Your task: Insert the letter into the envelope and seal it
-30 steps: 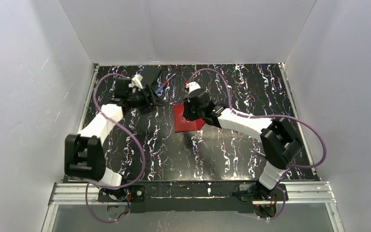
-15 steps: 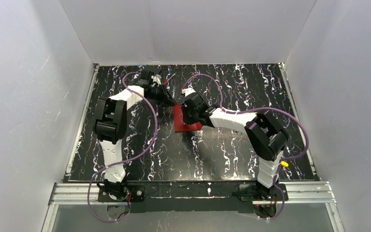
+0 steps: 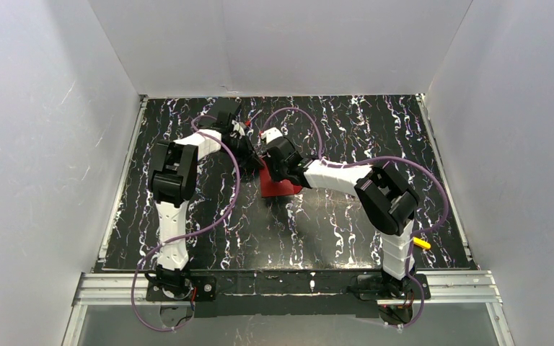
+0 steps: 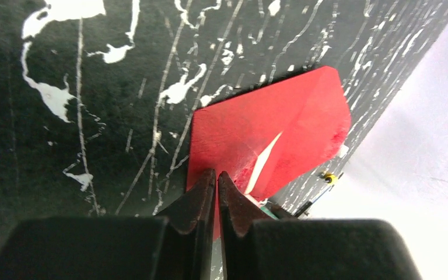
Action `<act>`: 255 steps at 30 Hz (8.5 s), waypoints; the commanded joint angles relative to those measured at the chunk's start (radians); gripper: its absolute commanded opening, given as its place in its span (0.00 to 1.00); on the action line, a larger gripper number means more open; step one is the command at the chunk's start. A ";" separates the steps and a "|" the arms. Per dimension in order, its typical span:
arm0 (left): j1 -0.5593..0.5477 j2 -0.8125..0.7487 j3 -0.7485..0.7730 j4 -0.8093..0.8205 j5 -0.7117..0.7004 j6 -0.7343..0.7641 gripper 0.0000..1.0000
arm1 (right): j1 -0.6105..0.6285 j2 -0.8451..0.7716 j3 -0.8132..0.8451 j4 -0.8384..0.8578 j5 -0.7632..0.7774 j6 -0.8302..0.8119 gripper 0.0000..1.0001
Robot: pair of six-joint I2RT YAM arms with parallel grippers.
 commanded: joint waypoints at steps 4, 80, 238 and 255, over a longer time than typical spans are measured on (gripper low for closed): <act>-0.032 0.027 0.049 -0.088 -0.093 0.065 0.01 | 0.009 0.017 -0.014 0.116 0.034 -0.089 0.01; -0.051 0.172 0.208 -0.302 -0.302 0.003 0.00 | 0.052 0.075 0.001 -0.201 0.072 0.009 0.01; -0.070 0.084 0.165 -0.373 -0.155 0.126 0.00 | -0.262 0.164 0.099 -0.141 -0.417 0.202 0.14; -0.045 -0.066 0.039 0.098 0.187 -0.079 0.05 | -0.152 0.215 0.143 -0.334 -0.090 0.155 0.31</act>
